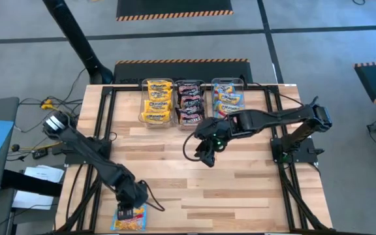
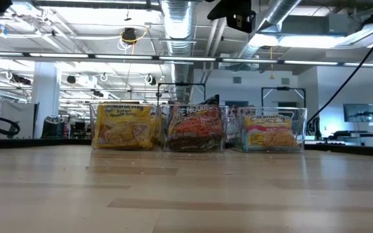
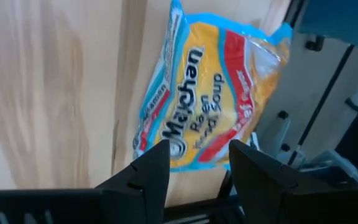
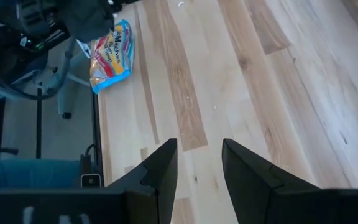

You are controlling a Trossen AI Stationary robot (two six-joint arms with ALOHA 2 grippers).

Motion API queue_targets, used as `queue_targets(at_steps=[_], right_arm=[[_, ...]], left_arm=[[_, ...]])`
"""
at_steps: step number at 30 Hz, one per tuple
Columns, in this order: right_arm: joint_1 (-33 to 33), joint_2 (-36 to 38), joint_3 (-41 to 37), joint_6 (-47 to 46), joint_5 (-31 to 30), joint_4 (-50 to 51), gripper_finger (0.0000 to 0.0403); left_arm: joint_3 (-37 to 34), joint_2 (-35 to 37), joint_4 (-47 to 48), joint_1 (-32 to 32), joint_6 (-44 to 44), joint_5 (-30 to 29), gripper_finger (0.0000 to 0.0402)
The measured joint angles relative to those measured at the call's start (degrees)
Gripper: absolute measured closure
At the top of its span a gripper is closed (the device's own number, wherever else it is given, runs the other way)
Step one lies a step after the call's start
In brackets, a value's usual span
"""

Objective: Sort Maruchan noodles
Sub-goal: Put the blue noodle pack in the right transparent bin

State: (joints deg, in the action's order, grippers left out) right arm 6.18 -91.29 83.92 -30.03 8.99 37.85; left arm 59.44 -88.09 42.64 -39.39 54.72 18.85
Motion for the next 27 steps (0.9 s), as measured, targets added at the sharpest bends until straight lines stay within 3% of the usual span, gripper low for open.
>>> queue_targets(at_steps=[16,27], right_arm=[[1.79,0.00,0.00,0.07,0.00,0.07,0.0253],[2.50,-0.02,-0.02,0.07,0.00,0.43,0.0253]], left_arm=[[0.00,-8.53,-5.52,-0.16,2.01,-1.66,0.0251],[0.01,-12.35,-8.11,-0.33,2.95,0.38,0.0251]])
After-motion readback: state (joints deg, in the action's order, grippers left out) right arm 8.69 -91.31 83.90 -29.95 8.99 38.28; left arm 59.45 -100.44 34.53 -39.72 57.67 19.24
